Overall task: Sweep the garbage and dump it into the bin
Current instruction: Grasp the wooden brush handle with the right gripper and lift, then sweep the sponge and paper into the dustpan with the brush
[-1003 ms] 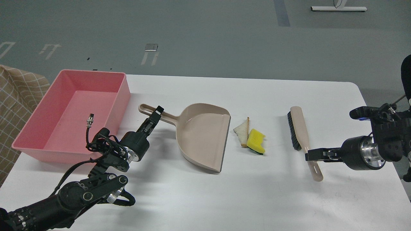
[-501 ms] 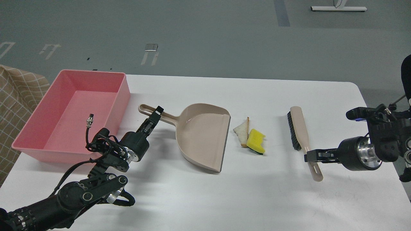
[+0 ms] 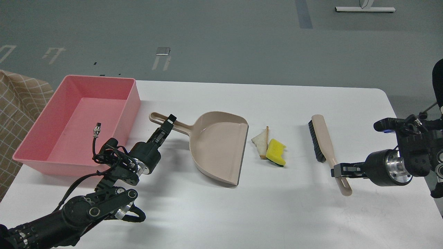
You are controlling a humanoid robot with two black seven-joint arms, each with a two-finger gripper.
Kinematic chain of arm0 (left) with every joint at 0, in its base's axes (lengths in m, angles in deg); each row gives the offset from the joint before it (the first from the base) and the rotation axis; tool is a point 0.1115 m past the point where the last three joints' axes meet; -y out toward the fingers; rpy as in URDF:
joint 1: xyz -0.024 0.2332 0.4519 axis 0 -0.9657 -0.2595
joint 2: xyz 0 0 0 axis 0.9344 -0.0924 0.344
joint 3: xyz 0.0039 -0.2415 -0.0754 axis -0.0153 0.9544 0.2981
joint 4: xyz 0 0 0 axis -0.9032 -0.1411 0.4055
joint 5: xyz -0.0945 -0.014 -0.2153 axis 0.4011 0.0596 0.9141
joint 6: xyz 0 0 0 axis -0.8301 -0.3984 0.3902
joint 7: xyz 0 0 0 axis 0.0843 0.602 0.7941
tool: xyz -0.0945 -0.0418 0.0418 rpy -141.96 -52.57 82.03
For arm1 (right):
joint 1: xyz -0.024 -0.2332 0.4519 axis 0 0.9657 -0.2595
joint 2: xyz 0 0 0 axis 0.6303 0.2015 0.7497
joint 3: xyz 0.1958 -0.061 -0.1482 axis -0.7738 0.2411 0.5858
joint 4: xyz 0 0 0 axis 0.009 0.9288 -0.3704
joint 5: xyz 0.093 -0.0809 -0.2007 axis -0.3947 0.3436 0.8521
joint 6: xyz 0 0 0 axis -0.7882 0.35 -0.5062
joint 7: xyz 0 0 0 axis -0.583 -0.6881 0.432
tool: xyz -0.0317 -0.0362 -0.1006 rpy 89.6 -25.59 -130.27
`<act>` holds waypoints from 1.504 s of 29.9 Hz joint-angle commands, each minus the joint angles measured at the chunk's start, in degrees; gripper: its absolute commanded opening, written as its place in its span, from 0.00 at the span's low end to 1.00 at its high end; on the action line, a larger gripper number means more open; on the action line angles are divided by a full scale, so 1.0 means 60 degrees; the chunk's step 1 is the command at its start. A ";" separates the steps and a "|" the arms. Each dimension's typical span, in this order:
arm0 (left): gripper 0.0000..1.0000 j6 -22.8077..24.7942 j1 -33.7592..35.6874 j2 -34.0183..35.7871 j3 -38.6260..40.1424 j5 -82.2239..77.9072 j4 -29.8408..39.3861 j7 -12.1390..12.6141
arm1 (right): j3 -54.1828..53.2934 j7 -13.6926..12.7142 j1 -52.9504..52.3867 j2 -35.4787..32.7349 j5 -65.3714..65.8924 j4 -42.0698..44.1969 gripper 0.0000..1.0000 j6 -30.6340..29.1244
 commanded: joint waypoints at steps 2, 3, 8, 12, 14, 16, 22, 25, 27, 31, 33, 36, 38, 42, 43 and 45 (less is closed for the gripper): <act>0.00 0.0000 0.0000 -0.0014 0.0000 0.0002 0.0000 0.0001 | 0.0004 -0.0001 0.0019 0.0000 -0.0013 0.0000 0.30 0.0000; 0.00 0.0000 0.0000 -0.0014 0.0000 0.0002 0.0000 0.0001 | 0.0004 0.0013 0.0019 0.0000 -0.0013 0.0000 0.28 0.0000; 0.00 0.0000 -0.0014 -0.0014 0.0000 -0.0012 0.0000 0.0001 | 0.0004 -0.0001 0.0077 0.0000 -0.0013 0.0000 0.21 0.0000; 0.00 0.0000 -0.0014 0.0000 0.0000 0.0002 0.0000 0.0001 | 0.0004 0.0014 0.0107 0.0000 -0.0013 0.0015 0.08 0.0000; 0.00 0.0000 0.0000 -0.0014 0.0000 0.0002 0.0000 0.0001 | 0.0004 0.0014 0.0121 -0.0015 -0.0013 0.0015 0.06 0.0000; 0.00 0.0000 0.0000 -0.0014 0.0000 0.0002 0.0000 0.0001 | 0.0004 0.0014 0.0107 -0.0015 -0.0013 0.0015 0.04 0.0000; 0.00 0.0000 0.0000 -0.0014 0.0000 -0.0013 0.0000 -0.0013 | -0.0142 0.0014 -0.0069 0.0000 -0.0115 -0.0015 0.00 0.0000; 0.00 0.0000 0.0000 0.0001 0.0000 -0.0013 0.0000 -0.0013 | -0.0157 0.0014 -0.0098 0.0000 -0.0379 -0.0044 0.00 0.0000; 0.00 0.0000 0.0000 0.0015 0.0000 -0.0013 0.0000 -0.0013 | -0.0186 0.0014 -0.0098 0.0000 -0.0453 -0.0073 0.00 0.0000; 0.00 0.0000 0.0000 0.0015 0.0000 -0.0013 0.0000 -0.0072 | -0.0216 0.0014 -0.0113 0.0044 -0.0467 -0.0117 0.00 0.0000; 0.00 0.0000 0.0000 0.0015 0.0000 -0.0013 0.0000 -0.0116 | -0.0231 0.0028 -0.0084 0.0190 -0.0642 -0.0146 0.00 0.0000; 0.00 0.0000 0.0000 0.0015 0.0000 -0.0013 0.0000 -0.0116 | -0.0216 0.0014 -0.0084 0.0205 -0.0949 -0.0278 0.00 0.0000; 0.00 0.0000 0.0000 0.0015 0.0000 -0.0013 0.0000 -0.0116 | -0.0216 0.0014 -0.0084 0.0219 -0.1024 -0.0366 0.00 0.0000; 0.00 0.0000 0.0000 0.0015 0.0000 -0.0013 0.0015 -0.0116 | -0.0201 0.0014 -0.0069 0.0468 -0.1024 -0.0352 0.00 0.0000; 0.00 0.0000 0.0000 0.0015 0.0000 -0.0013 0.0015 -0.0116 | -0.0187 0.0014 -0.0055 0.0498 -0.1039 -0.0337 0.00 0.0000; 0.00 0.0000 0.0000 0.0030 0.0000 -0.0013 0.0015 -0.0116 | -0.0157 0.0014 -0.0025 0.0586 -0.1039 -0.0249 0.00 0.0000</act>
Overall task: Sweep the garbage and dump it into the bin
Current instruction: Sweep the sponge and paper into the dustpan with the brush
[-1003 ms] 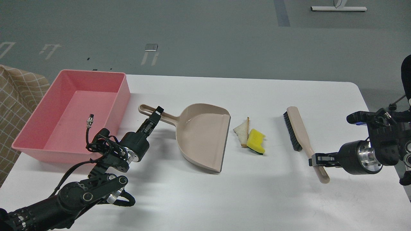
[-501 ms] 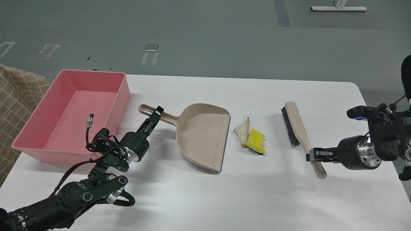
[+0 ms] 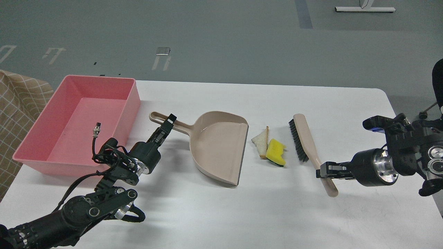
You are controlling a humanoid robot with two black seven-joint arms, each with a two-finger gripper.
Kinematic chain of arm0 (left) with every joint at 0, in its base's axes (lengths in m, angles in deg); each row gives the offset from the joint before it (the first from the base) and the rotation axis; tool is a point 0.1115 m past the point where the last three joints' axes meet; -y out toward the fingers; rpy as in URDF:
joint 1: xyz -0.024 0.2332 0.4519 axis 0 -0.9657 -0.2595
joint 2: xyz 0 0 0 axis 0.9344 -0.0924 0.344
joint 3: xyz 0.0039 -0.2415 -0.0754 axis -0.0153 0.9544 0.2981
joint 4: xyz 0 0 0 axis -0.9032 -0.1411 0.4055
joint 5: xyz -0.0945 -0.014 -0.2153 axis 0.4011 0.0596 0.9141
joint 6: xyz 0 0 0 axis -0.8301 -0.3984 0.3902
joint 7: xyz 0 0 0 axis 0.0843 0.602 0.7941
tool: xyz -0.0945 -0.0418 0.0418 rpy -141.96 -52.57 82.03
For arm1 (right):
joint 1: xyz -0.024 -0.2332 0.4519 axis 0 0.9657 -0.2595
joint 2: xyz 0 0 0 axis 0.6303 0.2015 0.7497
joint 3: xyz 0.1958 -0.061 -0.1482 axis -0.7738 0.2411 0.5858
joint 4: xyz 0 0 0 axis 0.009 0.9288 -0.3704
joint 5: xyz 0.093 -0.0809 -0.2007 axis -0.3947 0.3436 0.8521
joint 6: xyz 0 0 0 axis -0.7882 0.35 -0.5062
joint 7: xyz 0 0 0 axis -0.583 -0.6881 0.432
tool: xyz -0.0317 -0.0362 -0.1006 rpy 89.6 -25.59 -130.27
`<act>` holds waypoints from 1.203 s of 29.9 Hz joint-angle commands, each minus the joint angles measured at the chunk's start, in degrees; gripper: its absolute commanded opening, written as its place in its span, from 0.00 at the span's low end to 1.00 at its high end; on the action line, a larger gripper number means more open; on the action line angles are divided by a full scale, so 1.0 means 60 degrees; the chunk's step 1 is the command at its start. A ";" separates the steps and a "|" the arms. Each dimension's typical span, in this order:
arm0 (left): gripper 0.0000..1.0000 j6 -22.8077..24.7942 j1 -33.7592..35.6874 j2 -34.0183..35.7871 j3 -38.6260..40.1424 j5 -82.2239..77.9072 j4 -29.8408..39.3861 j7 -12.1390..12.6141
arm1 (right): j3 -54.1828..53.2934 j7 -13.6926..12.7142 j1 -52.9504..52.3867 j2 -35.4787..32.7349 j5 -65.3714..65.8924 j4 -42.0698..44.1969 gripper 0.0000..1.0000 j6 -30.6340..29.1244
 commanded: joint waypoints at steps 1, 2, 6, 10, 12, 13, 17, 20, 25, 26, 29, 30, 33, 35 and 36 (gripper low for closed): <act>0.00 0.0000 0.0000 0.0014 0.0000 0.0004 0.0008 0.0000 | 0.0031 -0.0003 0.0081 0.0182 -0.0025 0.0107 0.00 0.0000; 0.00 0.0000 0.0000 0.0014 0.0000 0.0004 0.0008 0.0000 | 0.0031 -0.0003 0.0096 0.0313 -0.0025 0.0107 0.00 0.0000; 0.00 0.0000 0.0000 0.0029 0.0000 0.0004 0.0008 0.0000 | 0.0031 -0.0003 0.0125 0.0578 -0.0273 0.0151 0.00 0.0000; 0.00 0.0000 0.0000 0.0029 0.0000 0.0004 0.0037 0.0000 | 0.0031 -0.0017 0.0140 0.0973 -0.0713 0.0341 0.00 0.0000; 0.00 0.0000 -0.0014 0.0029 0.0000 0.0004 0.0052 -0.0015 | 0.0031 -0.0017 0.0140 0.1046 -0.0786 0.0400 0.00 0.0000; 0.00 0.0000 0.0000 0.0029 0.0000 0.0004 0.0052 -0.0015 | 0.0031 -0.0017 0.0140 0.1148 -0.0859 0.0487 0.00 0.0000; 0.00 0.0000 0.0000 0.0029 0.0000 0.0004 0.0052 -0.0015 | 0.0016 -0.0003 0.0140 0.1603 -0.1182 0.0868 0.00 0.0000; 0.00 0.0000 0.0000 0.0014 0.0000 0.0004 0.0052 -0.0015 | -0.0042 -0.0003 0.0140 0.1954 -0.1299 0.1059 0.00 0.0000; 0.00 0.0000 0.0000 0.0014 0.0000 0.0004 0.0052 -0.0015 | -0.0086 -0.0003 0.0286 0.2802 -0.1299 0.1571 0.00 0.0000; 0.00 0.0000 0.0000 0.0028 0.0000 0.0004 0.0052 -0.0015 | -0.0087 0.0012 0.0301 0.2892 -0.1299 0.1630 0.00 0.0000; 0.00 0.0000 0.0000 0.0072 0.0000 0.0004 0.0066 -0.0015 | -0.0262 -0.0003 0.0301 0.3463 -0.1299 0.1762 0.00 0.0000; 0.00 0.0000 0.0000 0.0073 0.0000 0.0004 0.0066 -0.0015 | -0.0291 -0.0003 0.0301 0.3580 -0.1314 0.1777 0.00 0.0000; 0.00 0.0000 0.0000 0.0073 0.0000 0.0004 0.0081 -0.0015 | -0.0525 0.0012 0.0301 0.4150 -0.1431 0.2054 0.00 0.0000; 0.00 0.0000 0.0000 0.0073 0.0000 0.0004 0.0081 -0.0015 | -0.0759 0.0012 0.0301 0.4474 -0.1446 0.2143 0.00 0.0000; 0.00 0.0000 0.0000 0.0058 0.0000 0.0004 0.0081 -0.0015 | -0.0963 0.0012 0.0301 0.4562 -0.1489 0.2143 0.00 0.0000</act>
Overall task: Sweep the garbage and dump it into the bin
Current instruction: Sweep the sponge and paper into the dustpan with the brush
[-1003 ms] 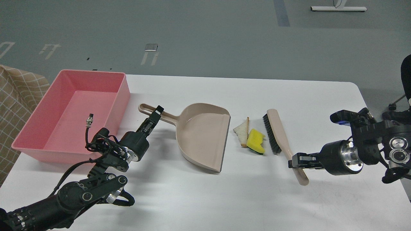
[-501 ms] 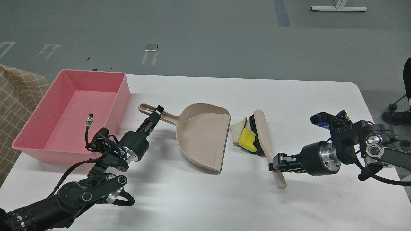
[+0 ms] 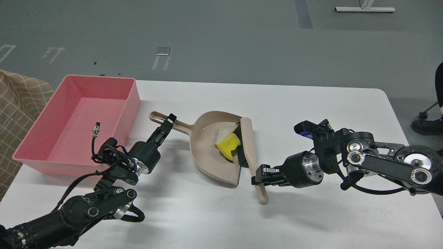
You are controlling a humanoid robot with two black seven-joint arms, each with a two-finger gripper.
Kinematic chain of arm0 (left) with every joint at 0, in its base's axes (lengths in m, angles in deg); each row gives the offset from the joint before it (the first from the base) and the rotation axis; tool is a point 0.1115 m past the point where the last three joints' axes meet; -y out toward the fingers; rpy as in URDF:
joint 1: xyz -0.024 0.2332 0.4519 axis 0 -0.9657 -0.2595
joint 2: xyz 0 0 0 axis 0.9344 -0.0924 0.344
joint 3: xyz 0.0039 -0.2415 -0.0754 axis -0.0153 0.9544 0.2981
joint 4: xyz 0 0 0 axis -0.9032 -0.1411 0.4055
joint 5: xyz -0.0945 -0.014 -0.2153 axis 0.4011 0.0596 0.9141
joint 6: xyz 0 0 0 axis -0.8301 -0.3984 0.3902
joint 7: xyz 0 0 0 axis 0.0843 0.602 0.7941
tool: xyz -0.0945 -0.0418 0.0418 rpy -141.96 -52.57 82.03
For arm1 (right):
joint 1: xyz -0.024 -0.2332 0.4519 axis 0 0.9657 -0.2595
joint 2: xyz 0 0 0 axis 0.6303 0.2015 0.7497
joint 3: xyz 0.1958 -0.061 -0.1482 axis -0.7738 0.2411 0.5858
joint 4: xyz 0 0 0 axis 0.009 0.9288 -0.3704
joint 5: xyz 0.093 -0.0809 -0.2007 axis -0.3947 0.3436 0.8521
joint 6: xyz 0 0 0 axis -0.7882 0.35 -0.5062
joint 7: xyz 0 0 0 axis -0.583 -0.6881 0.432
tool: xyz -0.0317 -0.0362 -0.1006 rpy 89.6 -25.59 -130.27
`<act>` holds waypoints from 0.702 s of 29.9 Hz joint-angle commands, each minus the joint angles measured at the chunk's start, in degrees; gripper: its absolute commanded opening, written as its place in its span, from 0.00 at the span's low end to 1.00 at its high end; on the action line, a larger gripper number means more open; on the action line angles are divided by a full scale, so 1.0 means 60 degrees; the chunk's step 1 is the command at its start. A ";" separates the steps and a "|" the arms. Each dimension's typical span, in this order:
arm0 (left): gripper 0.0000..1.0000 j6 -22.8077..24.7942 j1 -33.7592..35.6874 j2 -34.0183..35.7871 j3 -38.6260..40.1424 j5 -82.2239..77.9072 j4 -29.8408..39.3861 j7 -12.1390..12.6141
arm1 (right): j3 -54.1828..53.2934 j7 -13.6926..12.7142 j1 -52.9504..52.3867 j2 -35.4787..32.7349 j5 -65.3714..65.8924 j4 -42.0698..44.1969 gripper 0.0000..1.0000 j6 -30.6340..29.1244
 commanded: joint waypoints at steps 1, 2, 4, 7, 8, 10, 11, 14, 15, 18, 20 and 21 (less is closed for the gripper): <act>0.00 0.0000 0.0000 -0.0013 0.0000 -0.0001 0.0001 0.0000 | -0.0395 0.0008 -0.0001 0.0384 -0.0068 0.0097 0.00 -0.0001; 0.00 0.0000 0.0000 -0.0013 0.0000 -0.0001 0.0001 0.0000 | -0.0656 0.0008 -0.0001 0.0398 -0.0111 0.0010 0.00 -0.0001; 0.00 0.0000 0.0000 -0.0013 0.0000 -0.0001 0.0001 0.0000 | -0.1053 0.0008 -0.0059 0.0413 -0.0214 -0.0020 0.00 -0.0001; 0.00 0.0000 0.0000 -0.0028 0.0000 -0.0001 0.0001 0.0000 | -0.1391 0.0008 -0.0221 0.0413 -0.0346 -0.0050 0.00 -0.0001; 0.00 0.0000 0.0000 -0.0042 0.0000 -0.0001 0.0001 0.0000 | -0.1420 0.0008 -0.0308 0.0398 -0.0404 -0.0151 0.00 -0.0001; 0.00 0.0000 0.0000 -0.0043 0.0000 -0.0001 0.0001 0.0000 | -0.1420 0.0007 -0.0425 0.0325 -0.0478 -0.0371 0.00 -0.0001; 0.00 0.0000 0.0000 -0.0057 0.0000 -0.0001 0.0001 0.0000 | -0.1420 -0.0007 -0.0440 0.0282 -0.0507 -0.0502 0.00 -0.0001; 0.00 0.0000 0.0000 -0.0057 0.0000 -0.0001 0.0001 0.0000 | -0.1537 0.0008 -0.0440 0.0048 -0.0537 -0.0708 0.00 -0.0001; 0.00 0.0000 0.0000 -0.0057 0.0000 -0.0001 0.0001 0.0000 | -0.1552 0.0008 -0.0455 -0.0098 -0.0537 -0.0810 0.00 -0.0001; 0.00 0.0000 0.0000 -0.0057 0.0000 -0.0001 0.0001 0.0000 | -0.1567 0.0008 -0.0470 -0.0450 -0.0537 -0.1045 0.00 -0.0001; 0.00 0.0000 0.0000 -0.0057 0.0000 -0.0001 0.0001 0.0000 | -0.1581 0.0008 -0.0484 -0.0582 -0.0537 -0.1104 0.00 -0.0001; 0.00 0.0000 0.0000 -0.0043 0.0000 -0.0001 0.0001 0.0000 | -0.1581 0.0008 -0.0571 -0.0714 -0.0537 -0.1177 0.00 -0.0001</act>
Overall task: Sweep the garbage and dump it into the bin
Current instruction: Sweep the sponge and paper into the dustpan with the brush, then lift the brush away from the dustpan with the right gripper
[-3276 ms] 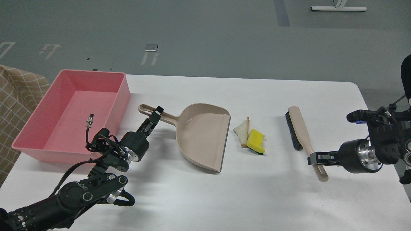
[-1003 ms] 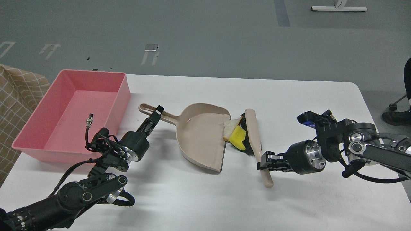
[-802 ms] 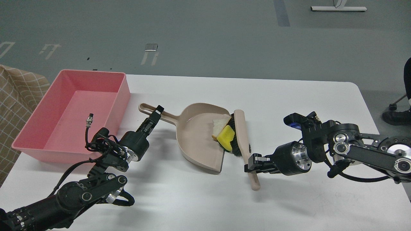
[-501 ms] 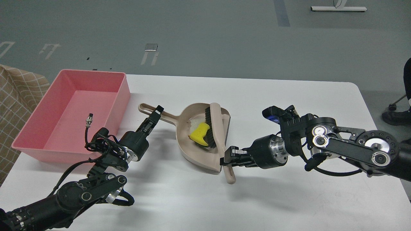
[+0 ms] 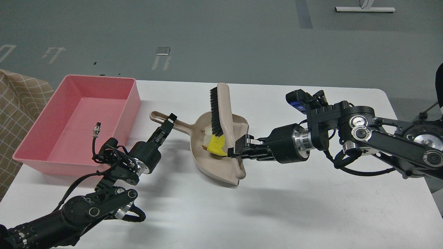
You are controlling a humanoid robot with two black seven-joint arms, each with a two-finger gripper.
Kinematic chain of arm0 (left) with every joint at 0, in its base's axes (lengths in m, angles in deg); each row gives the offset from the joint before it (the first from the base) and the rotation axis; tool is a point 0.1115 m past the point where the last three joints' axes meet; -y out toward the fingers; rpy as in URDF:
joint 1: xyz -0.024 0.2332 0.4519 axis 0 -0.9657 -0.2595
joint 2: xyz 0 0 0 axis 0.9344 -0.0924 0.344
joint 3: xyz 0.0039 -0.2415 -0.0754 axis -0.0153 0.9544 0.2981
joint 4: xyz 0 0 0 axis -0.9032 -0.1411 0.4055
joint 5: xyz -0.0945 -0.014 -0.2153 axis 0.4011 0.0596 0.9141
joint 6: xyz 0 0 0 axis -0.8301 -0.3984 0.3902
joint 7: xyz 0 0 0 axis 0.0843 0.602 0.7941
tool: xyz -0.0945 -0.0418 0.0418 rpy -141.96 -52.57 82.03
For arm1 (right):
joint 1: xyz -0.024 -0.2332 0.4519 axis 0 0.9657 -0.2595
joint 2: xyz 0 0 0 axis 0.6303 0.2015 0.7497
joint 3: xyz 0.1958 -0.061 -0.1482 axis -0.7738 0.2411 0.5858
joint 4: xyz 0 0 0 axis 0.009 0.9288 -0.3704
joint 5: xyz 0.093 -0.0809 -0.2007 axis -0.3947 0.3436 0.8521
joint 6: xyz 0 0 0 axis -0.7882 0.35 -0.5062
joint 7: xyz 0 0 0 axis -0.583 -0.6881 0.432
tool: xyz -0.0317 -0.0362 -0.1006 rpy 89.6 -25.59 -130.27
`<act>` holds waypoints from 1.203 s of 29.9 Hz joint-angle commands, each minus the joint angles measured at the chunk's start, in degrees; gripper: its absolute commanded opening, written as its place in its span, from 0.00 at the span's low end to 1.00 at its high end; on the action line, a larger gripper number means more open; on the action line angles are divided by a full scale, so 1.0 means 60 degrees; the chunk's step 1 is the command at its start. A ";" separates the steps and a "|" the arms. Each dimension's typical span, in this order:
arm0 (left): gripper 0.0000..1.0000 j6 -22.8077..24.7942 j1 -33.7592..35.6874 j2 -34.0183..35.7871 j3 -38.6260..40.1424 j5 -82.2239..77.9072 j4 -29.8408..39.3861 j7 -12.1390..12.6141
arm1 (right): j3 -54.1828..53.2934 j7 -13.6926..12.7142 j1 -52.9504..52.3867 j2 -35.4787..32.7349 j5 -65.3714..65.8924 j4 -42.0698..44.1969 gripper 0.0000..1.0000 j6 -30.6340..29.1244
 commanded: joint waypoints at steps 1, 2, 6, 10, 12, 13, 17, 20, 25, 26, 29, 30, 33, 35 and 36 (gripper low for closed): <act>0.00 0.0000 0.0000 0.0015 0.0000 -0.0001 0.0000 0.0000 | -0.0016 0.0000 -0.0145 -0.0361 0.0000 -0.0193 0.00 0.0000; 0.00 0.0000 0.0000 0.0015 0.0000 -0.0001 0.0000 0.0000 | -0.0016 0.0000 -0.0218 -0.0478 0.0000 -0.0252 0.00 0.0000; 0.00 0.0000 0.0000 0.0015 0.0000 -0.0001 0.0015 0.0000 | -0.0088 0.0000 -0.0263 -0.0713 0.0000 -0.0325 0.00 0.0000; 0.00 0.0000 0.0000 0.0000 0.0000 -0.0001 0.0015 0.0000 | -0.0147 0.0000 -0.0277 -0.0947 0.0000 -0.0413 0.00 0.0000; 0.00 0.0000 0.0000 0.0000 0.0000 -0.0001 0.0015 0.0000 | -0.0133 0.0000 -0.0277 -0.1035 0.0000 -0.0443 0.00 0.0000; 0.00 0.0000 0.0000 0.0000 0.0000 -0.0001 0.0015 0.0000 | -0.0133 0.0000 -0.0277 -0.1123 0.0000 -0.0486 0.00 0.0000; 0.00 0.0000 0.0000 0.0000 0.0000 -0.0001 0.0015 0.0000 | -0.0118 0.0000 -0.0277 -0.1430 0.0000 -0.0516 0.00 0.0000; 0.00 0.0000 0.0000 -0.0029 0.0000 -0.0001 0.0015 0.0000 | -0.0118 -0.0014 -0.0277 -0.1766 0.0014 -0.0516 0.00 0.0000; 0.00 0.0000 0.0000 -0.0029 0.0000 -0.0001 0.0029 0.0000 | -0.0089 -0.0014 -0.0321 -0.2279 0.0029 -0.0516 0.00 0.0000; 0.00 0.0000 0.0000 -0.0029 0.0000 -0.0001 0.0029 0.0000 | -0.0089 -0.0014 -0.0321 -0.2353 0.0044 -0.0516 0.00 0.0000; 0.00 0.0000 0.0000 0.0000 0.0000 -0.0001 0.0029 0.0000 | -0.0045 -0.0014 -0.0292 -0.2676 0.0044 -0.0516 0.00 0.0000; 0.00 0.0000 0.0000 0.0000 0.0000 -0.0001 0.0029 0.0000 | -0.0016 -0.0014 -0.0292 -0.2720 0.0058 -0.0501 0.00 0.0000; 0.00 0.0000 0.0015 0.0044 0.0014 -0.0001 0.0073 0.0000 | 0.0013 -0.0014 -0.0175 -0.2997 0.0073 -0.0501 0.00 0.0000; 0.00 0.0000 0.0044 0.0059 0.0014 -0.0001 0.0117 0.0015 | 0.0028 -0.0014 -0.0131 -0.3130 0.0073 -0.0501 0.00 0.0000; 0.00 0.0000 0.0059 0.0073 0.0000 -0.0001 0.0175 0.0015 | 0.0028 -0.0014 -0.0102 -0.3232 0.0073 -0.0501 0.00 0.0000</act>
